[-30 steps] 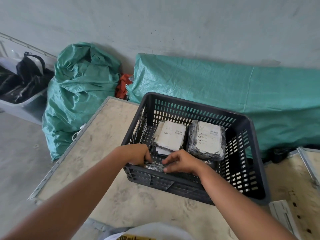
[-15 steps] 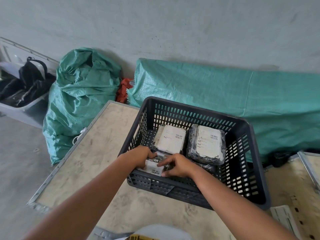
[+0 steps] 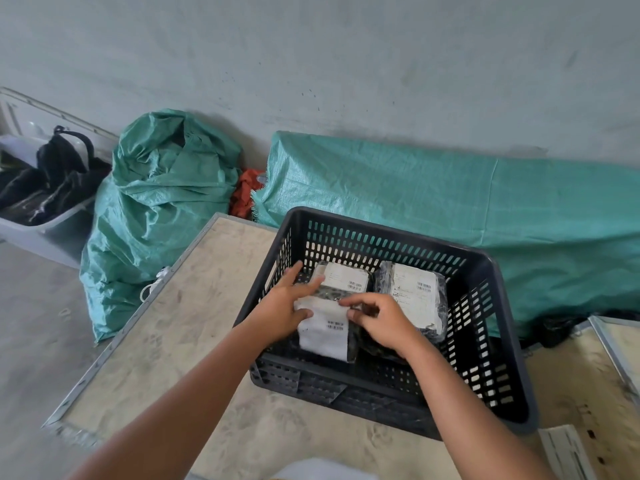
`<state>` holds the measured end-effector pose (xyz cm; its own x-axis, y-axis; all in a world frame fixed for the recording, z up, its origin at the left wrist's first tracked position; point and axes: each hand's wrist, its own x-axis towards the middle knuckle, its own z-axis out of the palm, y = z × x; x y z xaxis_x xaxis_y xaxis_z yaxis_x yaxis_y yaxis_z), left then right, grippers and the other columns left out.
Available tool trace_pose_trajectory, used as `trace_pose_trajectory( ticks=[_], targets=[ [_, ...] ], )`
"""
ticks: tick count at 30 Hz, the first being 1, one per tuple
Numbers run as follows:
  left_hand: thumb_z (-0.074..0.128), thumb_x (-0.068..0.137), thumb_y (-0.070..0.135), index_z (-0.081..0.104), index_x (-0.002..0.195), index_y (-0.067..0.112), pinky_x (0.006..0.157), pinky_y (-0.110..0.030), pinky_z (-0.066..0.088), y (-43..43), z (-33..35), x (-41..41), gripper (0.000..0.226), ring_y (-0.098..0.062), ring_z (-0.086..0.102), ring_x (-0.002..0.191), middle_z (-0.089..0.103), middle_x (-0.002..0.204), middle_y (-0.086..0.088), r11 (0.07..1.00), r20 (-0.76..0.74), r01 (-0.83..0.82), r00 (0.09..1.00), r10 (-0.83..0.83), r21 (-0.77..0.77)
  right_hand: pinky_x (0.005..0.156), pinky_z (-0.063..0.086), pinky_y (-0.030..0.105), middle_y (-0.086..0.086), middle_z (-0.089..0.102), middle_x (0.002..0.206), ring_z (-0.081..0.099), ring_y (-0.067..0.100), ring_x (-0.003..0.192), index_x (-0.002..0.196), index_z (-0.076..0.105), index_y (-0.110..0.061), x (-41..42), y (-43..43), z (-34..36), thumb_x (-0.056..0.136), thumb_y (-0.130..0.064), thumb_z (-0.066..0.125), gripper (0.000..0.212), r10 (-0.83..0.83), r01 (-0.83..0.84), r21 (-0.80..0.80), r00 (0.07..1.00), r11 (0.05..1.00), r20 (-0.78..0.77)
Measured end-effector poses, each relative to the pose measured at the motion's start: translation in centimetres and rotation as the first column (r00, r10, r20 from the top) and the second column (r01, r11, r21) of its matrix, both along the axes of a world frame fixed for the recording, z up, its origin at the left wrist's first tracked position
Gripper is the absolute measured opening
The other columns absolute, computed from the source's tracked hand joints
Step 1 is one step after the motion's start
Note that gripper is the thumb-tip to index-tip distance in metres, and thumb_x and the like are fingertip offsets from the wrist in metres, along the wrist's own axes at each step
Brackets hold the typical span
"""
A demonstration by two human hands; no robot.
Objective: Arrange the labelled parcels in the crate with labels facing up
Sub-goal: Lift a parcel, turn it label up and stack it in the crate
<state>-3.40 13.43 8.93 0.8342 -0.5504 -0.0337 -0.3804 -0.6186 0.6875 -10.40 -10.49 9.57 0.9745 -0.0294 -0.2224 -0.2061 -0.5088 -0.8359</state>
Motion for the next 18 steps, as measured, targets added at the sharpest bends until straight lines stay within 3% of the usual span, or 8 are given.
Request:
trace_pose_trajectory(
  ticks=[2, 4, 6, 10, 12, 14, 16, 18],
  targets=[
    [0.076, 0.091, 0.014, 0.025, 0.155, 0.051, 0.12, -0.04, 0.029, 0.2, 0.5, -0.2, 0.089, -0.016, 0.009, 0.154, -0.001, 0.172, 0.002, 0.982, 0.076, -0.031, 0.996, 0.046, -0.187, 0.09, 0.051, 0.028, -0.026, 0.066, 0.104, 0.06, 0.0, 0.098, 0.099, 0.075, -0.056, 0.1, -0.9, 1.7, 0.092, -0.027, 0.074, 0.03, -0.058, 0.056, 0.033, 0.997, 0.998, 0.042],
    [0.076, 0.091, 0.018, 0.017, 0.154, 0.059, 0.121, -0.039, 0.023, 0.2, 1.1, -0.4, 0.095, -0.013, 0.003, 0.157, 0.001, 0.172, 0.005, 0.951, 0.093, -0.031, 0.994, 0.062, -0.308, 0.079, 0.059, 0.029, -0.003, 0.071, 0.096, 0.064, 0.014, 0.08, 0.1, 0.076, -0.053, 0.1, -2.0, 3.7, 0.091, -0.026, 0.075, 0.028, -0.108, 0.101, 0.081, 0.991, 0.992, 0.08],
    [0.073, 0.093, 0.024, 0.01, 0.153, 0.063, 0.122, -0.04, 0.017, -0.1, 1.7, -0.6, 0.095, -0.01, -0.001, 0.156, 0.004, 0.172, 0.003, 0.944, 0.103, 0.032, 0.995, 0.003, -0.328, 0.085, 0.063, 0.04, 0.008, 0.074, 0.106, 0.068, 0.032, 0.088, 0.102, 0.078, -0.046, 0.0, -2.9, 5.9, 0.089, -0.023, 0.077, 0.027, -0.144, 0.123, 0.167, 0.982, 0.978, 0.118],
    [0.068, 0.097, 0.024, 0.01, 0.153, 0.063, 0.117, -0.018, 0.017, -0.8, 3.3, -0.2, 0.09, 0.015, 0.001, 0.147, 0.003, 0.171, 0.007, 0.952, 0.192, 0.106, 0.98, -0.051, -0.286, 0.075, 0.062, 0.027, -0.009, 0.077, 0.105, 0.074, 0.014, 0.097, 0.106, 0.081, -0.034, 0.1, -4.1, 9.5, 0.078, -0.031, 0.08, 0.028, -0.18, 0.104, 0.426, 0.973, 0.899, 0.143],
    [0.068, 0.096, 0.019, 0.021, 0.149, 0.066, 0.112, -0.008, 0.017, -1.1, 4.5, 0.5, 0.085, 0.027, 0.004, 0.139, 0.013, 0.165, 0.009, 0.951, 0.225, 0.101, 0.974, -0.034, -0.293, 0.078, 0.062, 0.034, -0.005, 0.076, 0.112, 0.072, 0.016, 0.103, 0.109, 0.08, -0.032, 0.6, -4.5, 10.5, 0.076, -0.033, 0.08, 0.032, -0.234, 0.125, 0.504, 0.959, 0.855, 0.16],
    [0.069, 0.096, 0.017, 0.031, 0.142, 0.072, 0.113, -0.015, 0.018, -1.4, 5.8, 1.2, 0.081, 0.031, 0.012, 0.131, 0.022, 0.156, 0.014, 0.947, 0.139, 0.062, 0.99, -0.018, -0.314, 0.09, 0.058, 0.038, -0.005, 0.076, 0.118, 0.069, 0.017, 0.113, 0.11, 0.08, -0.033, 1.1, -4.5, 11.0, 0.082, -0.031, 0.078, 0.028, -0.313, 0.164, 0.502, 0.922, 0.849, 0.228],
    [0.069, 0.096, 0.015, 0.037, 0.138, 0.073, 0.113, -0.023, 0.017, -1.7, 6.9, 1.8, 0.078, 0.025, 0.019, 0.127, 0.027, 0.15, 0.018, 0.942, 0.04, 0.021, 0.999, -0.008, -0.334, 0.096, 0.056, 0.03, -0.01, 0.075, 0.119, 0.068, 0.007, 0.111, 0.111, 0.078, -0.039, 1.5, -4.2, 11.2, 0.092, -0.023, 0.073, 0.026, -0.348, 0.178, 0.441, 0.872, 0.88, 0.343],
    [0.07, 0.095, 0.013, 0.04, 0.136, 0.073, 0.112, -0.015, 0.02, -2.0, 7.5, 2.4, 0.079, 0.031, 0.025, 0.123, 0.036, 0.147, 0.018, 0.928, -0.008, 0.002, 1.0, -0.005, -0.373, 0.099, 0.055, 0.027, -0.012, 0.074, 0.123, 0.069, 0.005, 0.112, 0.119, 0.073, -0.043, 1.6, -3.8, 11.1, 0.095, -0.013, 0.071, 0.039, -0.311, 0.142, 0.394, 0.859, 0.908, 0.407]
  ],
)
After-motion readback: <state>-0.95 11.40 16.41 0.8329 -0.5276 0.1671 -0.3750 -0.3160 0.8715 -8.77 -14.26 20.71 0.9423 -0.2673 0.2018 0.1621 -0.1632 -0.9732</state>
